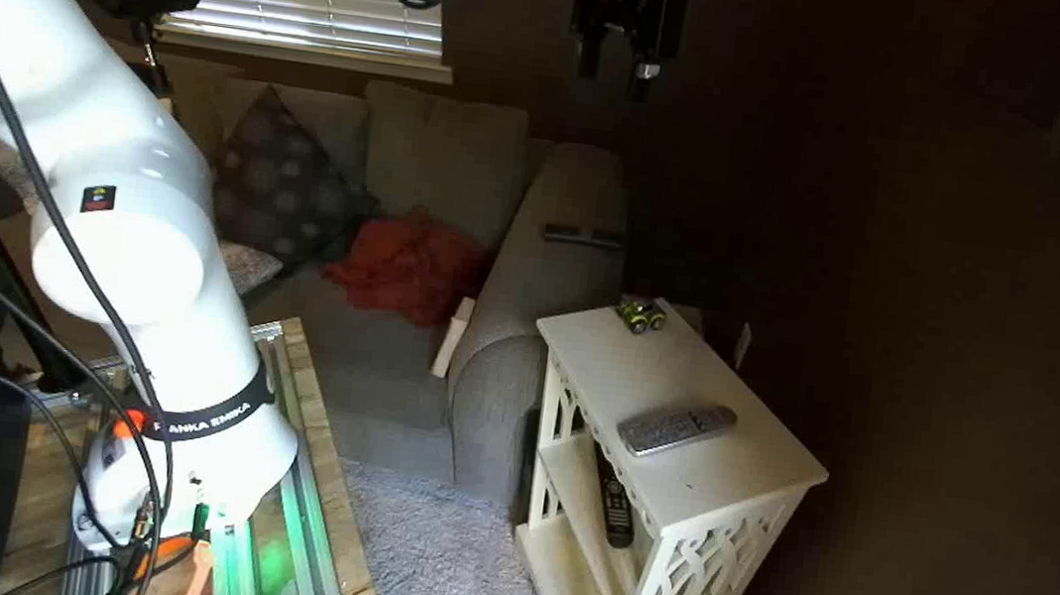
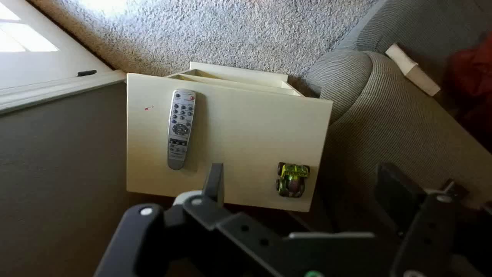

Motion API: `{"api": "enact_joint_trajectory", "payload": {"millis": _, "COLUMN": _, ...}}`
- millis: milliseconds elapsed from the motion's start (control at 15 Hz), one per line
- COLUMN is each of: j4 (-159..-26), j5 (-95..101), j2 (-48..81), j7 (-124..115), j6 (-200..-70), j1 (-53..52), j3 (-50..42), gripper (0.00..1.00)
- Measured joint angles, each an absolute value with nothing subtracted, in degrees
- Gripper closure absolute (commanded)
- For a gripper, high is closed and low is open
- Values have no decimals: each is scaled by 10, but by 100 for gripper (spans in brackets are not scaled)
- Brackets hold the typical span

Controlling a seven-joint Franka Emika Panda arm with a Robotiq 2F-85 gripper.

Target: Move the car to the right.

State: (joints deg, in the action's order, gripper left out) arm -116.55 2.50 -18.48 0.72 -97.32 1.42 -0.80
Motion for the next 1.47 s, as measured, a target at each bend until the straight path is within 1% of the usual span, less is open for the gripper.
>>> {"api": "enact_joint_trajectory", "payload": {"millis": 533, "j4": -1166, "j5": 25, "j2": -185, "j7": 7, "j6": -973, "j1": 14, "j3": -8, "gripper": 0}}
{"api": "enact_joint_trajectory", "payload": {"millis": 800, "j4": -1182, "j5": 25, "j2": -175, "j7": -3, "j6": -1007, "j1": 9, "j3": 9, "gripper": 0}}
{"api": "enact_joint_trajectory", "payload": {"millis": 933, "j4": -1204, "j5": 30, "j2": -159, "j7": -29, "j6": -1044, "j1": 3, "j3": 28, "gripper": 0}}
{"api": "enact_joint_trajectory", "payload": {"millis": 1200, "j4": -1247, "j5": 52, "j2": -104, "j7": -100, "j6": -1158, "j1": -5, "j3": 59, "gripper": 0}}
{"api": "enact_joint_trajectory", "payload": {"millis": 1467, "j4": -1261, "j5": 69, "j2": -33, "j7": -169, "j6": -1272, "j1": -8, "j3": 61, "gripper": 0}}
